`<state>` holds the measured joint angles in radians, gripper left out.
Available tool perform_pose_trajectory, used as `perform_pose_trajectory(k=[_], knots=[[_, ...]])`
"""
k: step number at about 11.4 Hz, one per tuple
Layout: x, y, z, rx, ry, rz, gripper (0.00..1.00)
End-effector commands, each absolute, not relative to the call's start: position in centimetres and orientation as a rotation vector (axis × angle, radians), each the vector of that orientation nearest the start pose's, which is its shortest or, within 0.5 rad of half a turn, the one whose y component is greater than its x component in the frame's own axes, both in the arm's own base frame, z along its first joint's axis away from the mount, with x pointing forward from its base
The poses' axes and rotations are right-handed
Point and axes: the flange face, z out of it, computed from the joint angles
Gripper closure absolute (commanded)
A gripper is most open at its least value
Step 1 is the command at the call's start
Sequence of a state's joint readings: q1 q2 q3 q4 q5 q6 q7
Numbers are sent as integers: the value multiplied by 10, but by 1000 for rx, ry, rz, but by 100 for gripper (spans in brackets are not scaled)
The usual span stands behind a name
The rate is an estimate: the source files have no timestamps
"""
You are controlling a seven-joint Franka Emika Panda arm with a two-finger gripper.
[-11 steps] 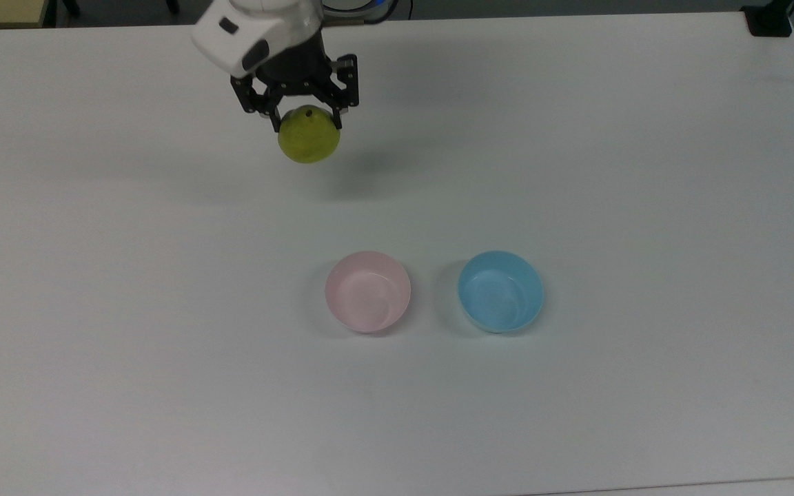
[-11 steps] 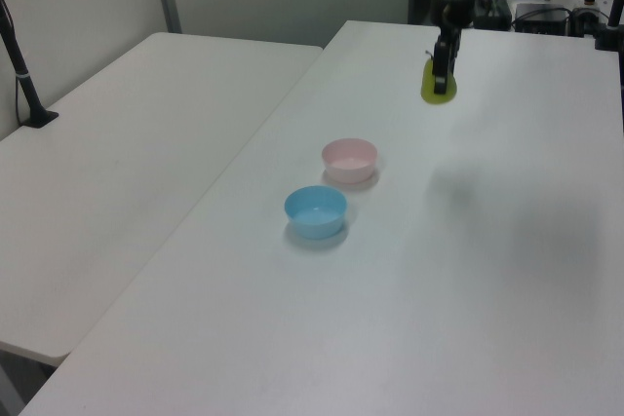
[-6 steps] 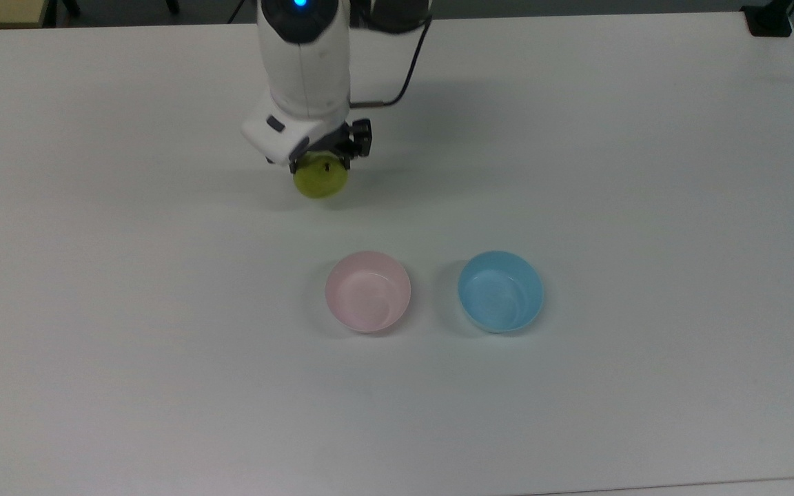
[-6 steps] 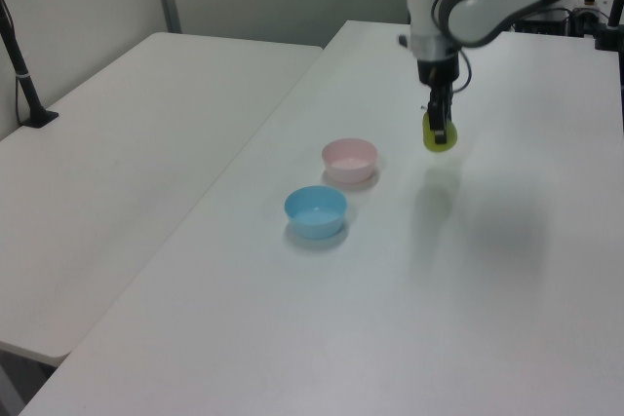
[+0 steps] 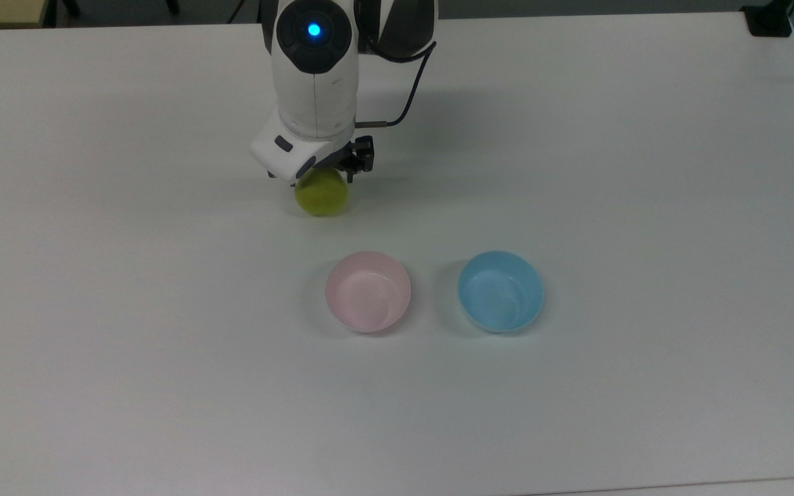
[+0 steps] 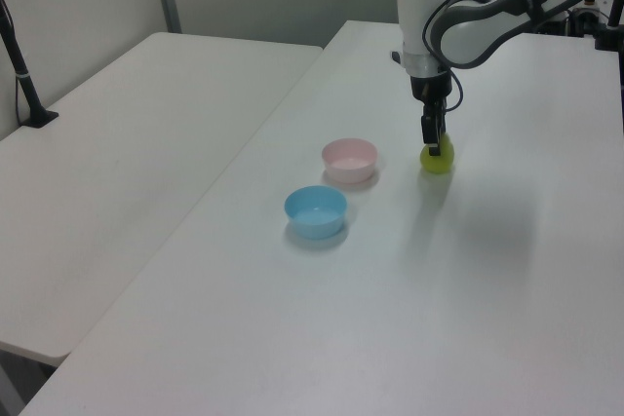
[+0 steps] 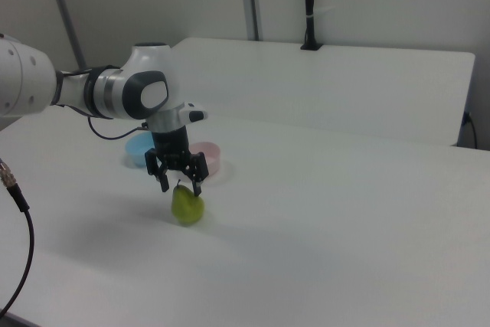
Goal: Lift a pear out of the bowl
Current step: 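Lower the held pear onto the table beside the pink bowl, then open the gripper to release the pear and raise it away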
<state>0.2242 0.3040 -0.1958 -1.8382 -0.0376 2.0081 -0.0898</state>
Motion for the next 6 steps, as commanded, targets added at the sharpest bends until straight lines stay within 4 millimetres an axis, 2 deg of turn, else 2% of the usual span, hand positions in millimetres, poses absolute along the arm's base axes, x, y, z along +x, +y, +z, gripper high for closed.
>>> perform_pose_trajectory(k=[1, 2, 4, 6], knots=[[608, 16, 400, -3230, -174, 184, 0], [605, 10, 428, -3225, -147, 170, 0], [586, 1, 497, -3202, -79, 128, 0], [574, -1, 547, -3199, 20, 124, 0]])
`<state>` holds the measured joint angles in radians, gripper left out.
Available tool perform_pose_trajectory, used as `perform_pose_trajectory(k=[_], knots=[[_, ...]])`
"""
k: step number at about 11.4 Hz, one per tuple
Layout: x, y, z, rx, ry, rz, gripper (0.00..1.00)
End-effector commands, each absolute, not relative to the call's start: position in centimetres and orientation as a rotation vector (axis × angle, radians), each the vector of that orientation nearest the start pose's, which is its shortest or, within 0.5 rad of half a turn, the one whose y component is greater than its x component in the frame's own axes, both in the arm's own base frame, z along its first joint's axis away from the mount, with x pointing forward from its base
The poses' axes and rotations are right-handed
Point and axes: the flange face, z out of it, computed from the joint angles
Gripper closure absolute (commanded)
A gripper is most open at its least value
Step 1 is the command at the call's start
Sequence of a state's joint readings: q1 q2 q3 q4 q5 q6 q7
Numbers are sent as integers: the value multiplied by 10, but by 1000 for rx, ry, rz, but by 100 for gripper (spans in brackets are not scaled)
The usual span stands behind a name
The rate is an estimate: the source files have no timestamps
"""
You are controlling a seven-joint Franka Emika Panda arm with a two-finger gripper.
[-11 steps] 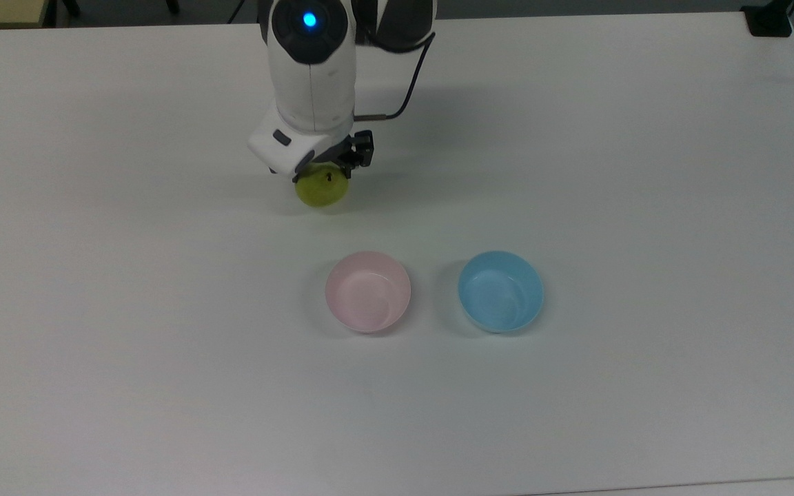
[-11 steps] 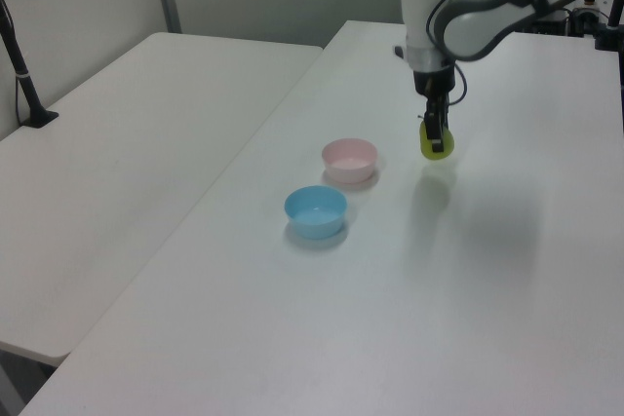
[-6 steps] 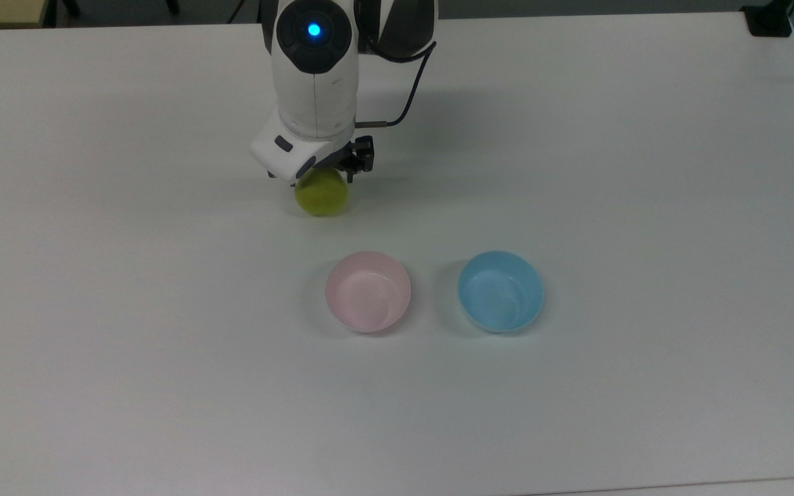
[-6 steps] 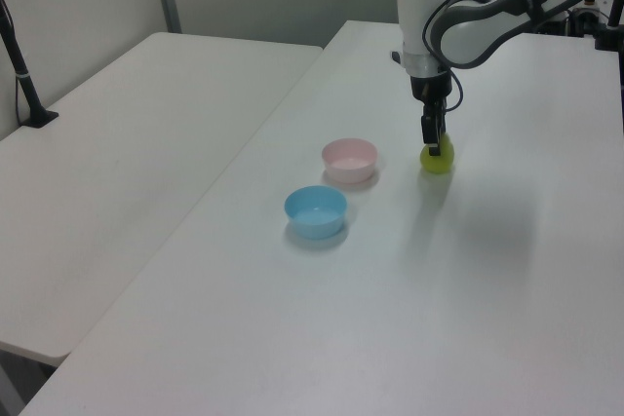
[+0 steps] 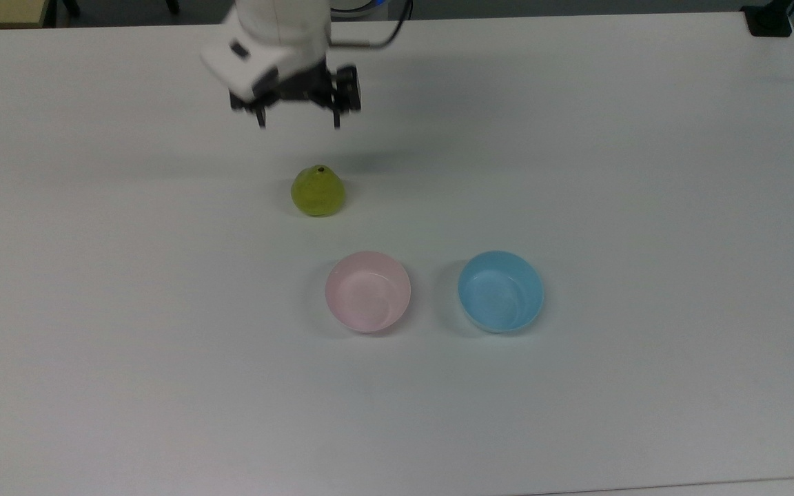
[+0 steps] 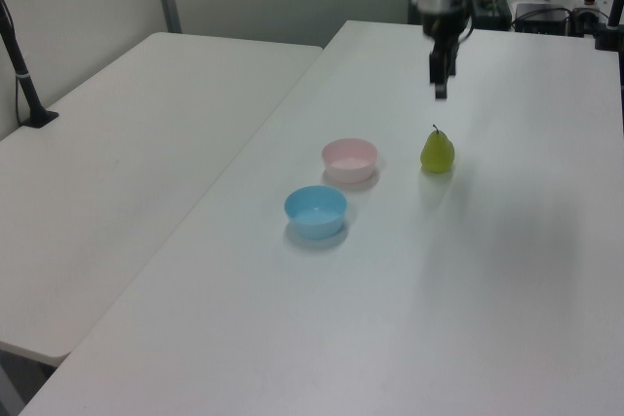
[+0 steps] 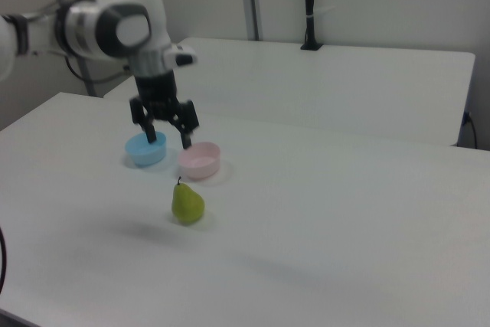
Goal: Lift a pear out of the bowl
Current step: 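Open the gripper to release the pear and raise it away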
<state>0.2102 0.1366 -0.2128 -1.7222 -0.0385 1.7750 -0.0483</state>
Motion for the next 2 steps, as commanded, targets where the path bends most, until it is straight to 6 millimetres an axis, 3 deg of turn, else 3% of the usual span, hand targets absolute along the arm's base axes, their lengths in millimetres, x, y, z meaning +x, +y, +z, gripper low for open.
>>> perform_pose_trajectory(k=[1, 2], knots=[[574, -3, 563, -3200, 35, 122, 0], [573, -9, 572, -3199, 54, 122, 0]])
